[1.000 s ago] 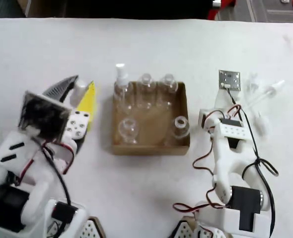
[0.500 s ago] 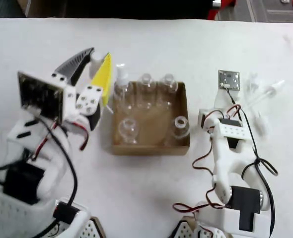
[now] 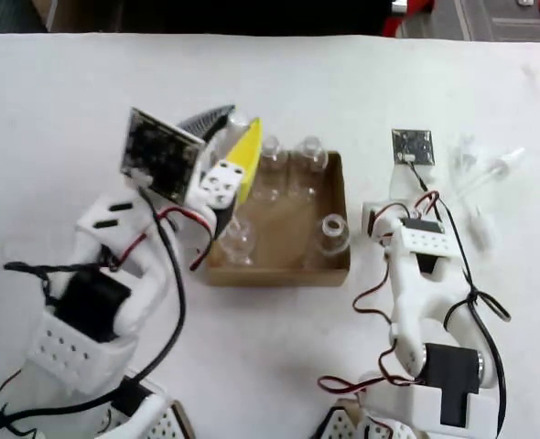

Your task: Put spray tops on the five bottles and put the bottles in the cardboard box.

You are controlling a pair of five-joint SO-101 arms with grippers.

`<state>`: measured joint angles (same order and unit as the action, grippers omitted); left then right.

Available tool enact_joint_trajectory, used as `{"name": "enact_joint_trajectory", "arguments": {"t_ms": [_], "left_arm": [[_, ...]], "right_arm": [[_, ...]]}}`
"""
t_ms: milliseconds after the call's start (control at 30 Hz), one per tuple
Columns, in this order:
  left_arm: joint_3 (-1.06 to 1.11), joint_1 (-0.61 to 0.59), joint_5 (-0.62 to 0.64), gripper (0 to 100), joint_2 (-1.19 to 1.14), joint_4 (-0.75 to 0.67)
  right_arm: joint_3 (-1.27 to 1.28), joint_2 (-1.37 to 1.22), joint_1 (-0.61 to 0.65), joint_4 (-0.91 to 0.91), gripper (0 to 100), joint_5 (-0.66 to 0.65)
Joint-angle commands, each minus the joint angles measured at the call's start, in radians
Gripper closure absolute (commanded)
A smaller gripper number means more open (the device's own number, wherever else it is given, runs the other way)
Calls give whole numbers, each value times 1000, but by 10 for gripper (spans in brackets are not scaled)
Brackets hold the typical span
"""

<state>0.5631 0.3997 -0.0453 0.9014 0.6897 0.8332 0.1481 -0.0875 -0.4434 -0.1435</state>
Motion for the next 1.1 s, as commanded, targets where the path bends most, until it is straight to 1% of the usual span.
{"name": "enact_joint_trajectory", "arguments": {"t_ms": [0,67,133,433,800,967,1067], "left_arm": [[78,16,6,976,4,-129],[126,16,6,977,5,-198],[144,15,6,977,13,-222],[180,15,8,976,160,-153],[305,15,6,976,326,-161],[310,15,5,976,381,-167],[324,15,-63,976,387,-218]], "right_arm": [[-8,12,-1,19,981,-11],[-8,12,-1,19,981,-11],[-9,12,-1,19,981,-12],[-9,12,-1,19,981,-17],[-8,12,2,19,981,-17],[-8,12,4,19,981,-17],[-8,12,4,19,981,-17]]}}
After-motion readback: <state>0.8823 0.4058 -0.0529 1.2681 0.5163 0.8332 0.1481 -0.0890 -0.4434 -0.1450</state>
